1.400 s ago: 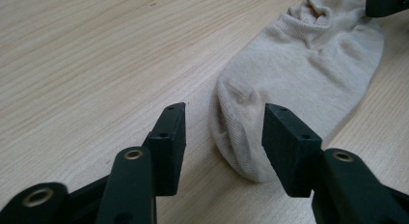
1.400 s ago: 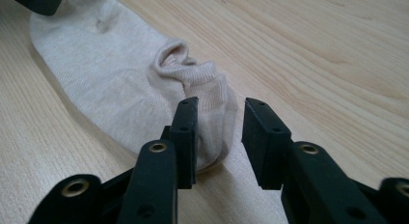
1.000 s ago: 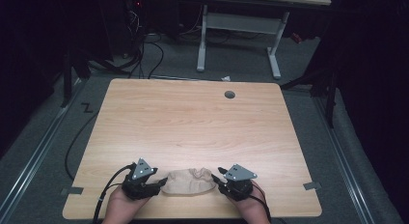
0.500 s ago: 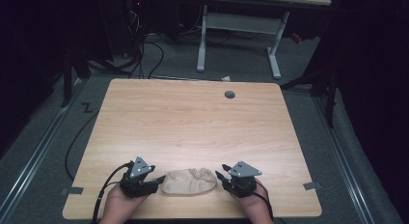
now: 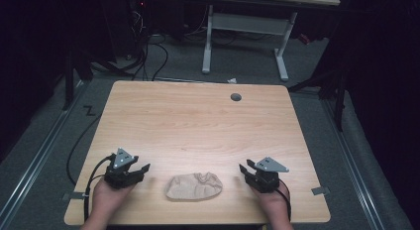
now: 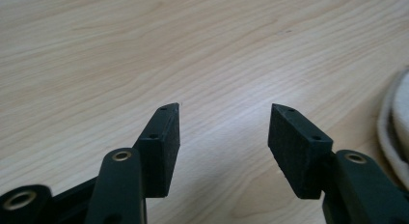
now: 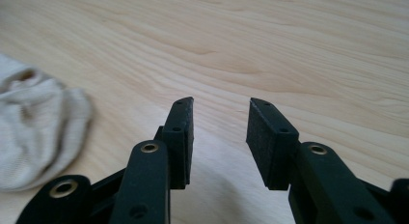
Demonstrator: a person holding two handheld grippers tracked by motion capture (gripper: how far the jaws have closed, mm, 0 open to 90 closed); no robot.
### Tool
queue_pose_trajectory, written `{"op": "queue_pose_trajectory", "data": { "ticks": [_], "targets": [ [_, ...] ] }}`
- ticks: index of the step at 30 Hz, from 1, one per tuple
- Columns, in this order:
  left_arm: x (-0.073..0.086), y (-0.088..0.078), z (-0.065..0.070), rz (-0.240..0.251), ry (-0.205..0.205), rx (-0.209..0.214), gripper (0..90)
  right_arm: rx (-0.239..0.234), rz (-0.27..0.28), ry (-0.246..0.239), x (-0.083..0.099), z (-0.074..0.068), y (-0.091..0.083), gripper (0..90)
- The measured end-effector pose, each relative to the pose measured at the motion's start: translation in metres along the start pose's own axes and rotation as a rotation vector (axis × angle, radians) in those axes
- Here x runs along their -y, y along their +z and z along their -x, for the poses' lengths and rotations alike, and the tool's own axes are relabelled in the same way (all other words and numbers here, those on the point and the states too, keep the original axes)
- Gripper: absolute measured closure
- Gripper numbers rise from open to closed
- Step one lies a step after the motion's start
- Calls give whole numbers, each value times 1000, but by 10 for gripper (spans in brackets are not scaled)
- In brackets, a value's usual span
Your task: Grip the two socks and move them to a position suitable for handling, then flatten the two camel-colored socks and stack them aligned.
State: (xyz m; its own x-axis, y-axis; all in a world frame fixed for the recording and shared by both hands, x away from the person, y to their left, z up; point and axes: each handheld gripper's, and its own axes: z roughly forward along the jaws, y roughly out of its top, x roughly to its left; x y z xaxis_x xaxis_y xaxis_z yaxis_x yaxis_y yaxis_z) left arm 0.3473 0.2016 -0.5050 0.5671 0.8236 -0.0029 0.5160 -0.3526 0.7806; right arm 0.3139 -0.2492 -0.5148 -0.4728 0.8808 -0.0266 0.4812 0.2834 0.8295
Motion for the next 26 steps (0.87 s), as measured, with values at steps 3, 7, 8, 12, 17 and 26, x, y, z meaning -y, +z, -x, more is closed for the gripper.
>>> {"op": "queue_pose_trajectory", "data": {
  "ticks": [3, 7, 8, 12, 17, 26],
  "targets": [
    [2, 0, -9, 2, -18, -11, 461, 43, 4, 13, 2, 13, -1, 619],
    [2, 5, -13, -14, -26, -25, 467, 89, -3, 58, 9, 34, -3, 618],
    [2, 6, -12, -16, -27, -25, 467, 99, -4, 67, 11, 39, -4, 616],
    [-1, 10, -9, -8, -20, -25, 466, 118, -7, 110, 19, 51, -10, 615],
    [0, 15, -9, -26, -20, -4, 462, 128, -3, 112, 19, 53, -10, 613],
    [-2, 5, -3, -11, 6, -3, 454, 120, 0, 78, 15, 44, -10, 609]
  ]
}}
